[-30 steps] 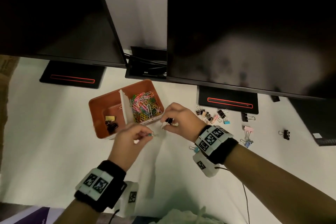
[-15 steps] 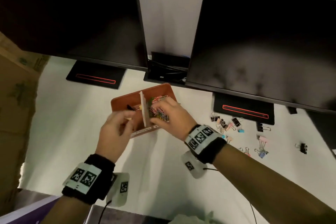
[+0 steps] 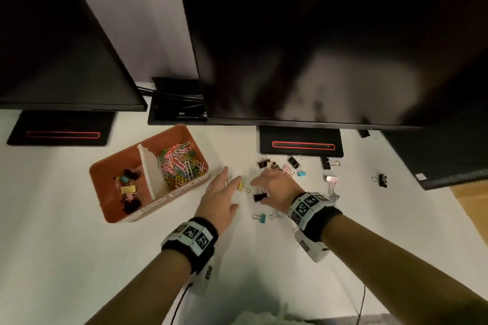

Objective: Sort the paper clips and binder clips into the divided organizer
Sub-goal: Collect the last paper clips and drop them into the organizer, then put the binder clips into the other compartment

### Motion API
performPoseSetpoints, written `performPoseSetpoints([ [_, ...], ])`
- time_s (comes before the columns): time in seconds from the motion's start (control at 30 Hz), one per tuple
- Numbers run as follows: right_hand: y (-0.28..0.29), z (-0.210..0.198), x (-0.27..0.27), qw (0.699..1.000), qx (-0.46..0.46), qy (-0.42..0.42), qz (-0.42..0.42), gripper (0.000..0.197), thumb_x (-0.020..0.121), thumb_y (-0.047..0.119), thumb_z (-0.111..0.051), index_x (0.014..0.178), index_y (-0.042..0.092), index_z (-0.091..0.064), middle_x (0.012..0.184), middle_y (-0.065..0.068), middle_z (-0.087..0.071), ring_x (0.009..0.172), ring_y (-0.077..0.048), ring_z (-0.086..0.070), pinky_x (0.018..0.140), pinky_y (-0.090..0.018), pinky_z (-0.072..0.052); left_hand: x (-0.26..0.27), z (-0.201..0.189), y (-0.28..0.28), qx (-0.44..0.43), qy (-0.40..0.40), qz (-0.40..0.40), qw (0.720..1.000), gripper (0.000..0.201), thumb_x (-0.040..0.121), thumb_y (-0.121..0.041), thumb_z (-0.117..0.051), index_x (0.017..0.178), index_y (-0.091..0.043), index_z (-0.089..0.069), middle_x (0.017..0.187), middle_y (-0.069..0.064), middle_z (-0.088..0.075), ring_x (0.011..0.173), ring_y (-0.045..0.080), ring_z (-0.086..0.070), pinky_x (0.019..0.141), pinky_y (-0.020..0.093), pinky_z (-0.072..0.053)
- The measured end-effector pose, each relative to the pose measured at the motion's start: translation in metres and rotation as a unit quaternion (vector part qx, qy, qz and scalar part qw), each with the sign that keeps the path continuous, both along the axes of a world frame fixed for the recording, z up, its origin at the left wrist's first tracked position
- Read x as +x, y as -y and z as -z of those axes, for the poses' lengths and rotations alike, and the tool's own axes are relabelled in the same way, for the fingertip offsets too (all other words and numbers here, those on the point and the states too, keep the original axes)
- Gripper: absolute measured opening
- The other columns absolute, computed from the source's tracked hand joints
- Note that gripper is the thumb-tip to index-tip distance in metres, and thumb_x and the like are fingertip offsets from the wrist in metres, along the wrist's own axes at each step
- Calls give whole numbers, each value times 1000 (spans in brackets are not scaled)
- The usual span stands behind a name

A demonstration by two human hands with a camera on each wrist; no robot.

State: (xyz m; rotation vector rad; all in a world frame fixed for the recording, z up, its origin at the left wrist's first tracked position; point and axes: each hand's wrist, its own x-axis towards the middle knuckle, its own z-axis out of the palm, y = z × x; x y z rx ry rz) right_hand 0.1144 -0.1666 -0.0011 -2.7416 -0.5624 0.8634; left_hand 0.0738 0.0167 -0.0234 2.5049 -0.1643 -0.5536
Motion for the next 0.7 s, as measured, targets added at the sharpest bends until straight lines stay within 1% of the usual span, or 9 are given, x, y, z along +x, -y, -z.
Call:
performPoseSetpoints([
  [0.07, 0, 3, 2, 1000, -10, 3, -3, 33, 86, 27, -61, 118, 24, -55, 115, -2, -57, 113, -23, -49, 101, -41, -38, 6, 8, 2, 9, 18, -16, 1000, 52, 87, -8, -52, 136, -22, -39, 151, 3, -23, 137, 24, -24, 113, 39, -27],
  [0.13, 0, 3, 3, 1000, -14, 4, -7, 26, 86, 29, -60, 111, 23, -58, 109, 0, -60, 109, -22, -49, 101, -42, -33, 7, 13, 0, -10, 50, -27, 998, 36, 88, -2, -49, 123, -12, -53, 134, 7, -45, 123, 23, -41, 107, 28, -32],
  [0.17, 0, 3, 3, 1000, -3, 3, -3, 26, 86, 27, -61, 111, 22, -57, 109, 0, -59, 108, -22, -50, 103, -42, -32, 7, 14, -2, -21, 56, -33, 998, 30, 88, -2, -49, 116, -9, -58, 124, 7, -50, 114, 22, -47, 102, 25, -35],
  [0.23, 0, 2, 4, 998, 54, -14, 24, 33, 85, 19, -62, 118, 21, -55, 115, -2, -57, 107, -23, -53, 102, -40, -37, 6, 15, -7, -36, 56, -46, 997, 24, 87, -3, -51, 109, -7, -61, 112, 7, -52, 101, 22, -52, 97, 28, -41],
  [0.33, -9, -1, 11, 991, 122, -51, 25, 45, 84, 9, -63, 127, 17, -52, 118, -8, -51, 105, -26, -55, 96, -35, -45, 4, 13, -12, -45, 10, -70, 997, 27, 83, -2, -58, 109, -10, -60, 110, 6, -49, 86, 19, -55, 91, 28, -45],
  [0.4, -19, 1, 16, 993, 107, -44, -18, 46, 85, 8, -62, 129, 17, -52, 118, -10, -49, 103, -30, -55, 95, -37, -46, 5, 11, -15, -48, -34, -87, 994, 24, 81, -3, -62, 103, -12, -60, 108, 3, -48, 78, 16, -57, 87, 27, -47],
  [0.53, -37, 7, 23, 995, 54, -57, -56, 40, 86, 4, -57, 125, 15, -56, 127, -12, -44, 106, -34, -53, 92, -40, -45, 2, 10, -22, -38, -64, -75, 994, 12, 76, -7, -69, 86, -12, -63, 98, 2, -46, 75, 18, -56, 83, 25, -48],
  [0.6, -37, 10, 26, 995, 47, -56, -61, 36, 87, 6, -57, 122, 13, -57, 124, -12, -48, 106, -32, -53, 92, -39, -45, -1, 10, -25, -47, -64, -57, 995, 11, 74, -7, -72, 79, -13, -64, 93, -1, -44, 73, 16, -54, 79, 21, -47],
  [0.7, -30, 11, 26, 996, 46, -42, -58, 26, 89, 13, -56, 114, 13, -61, 114, -12, -57, 105, -30, -55, 91, -38, -47, -7, 11, -32, -81, -64, -58, 993, 21, 70, -4, -74, 69, -19, -60, 83, -5, -47, 67, 9, -54, 69, 9, -42],
])
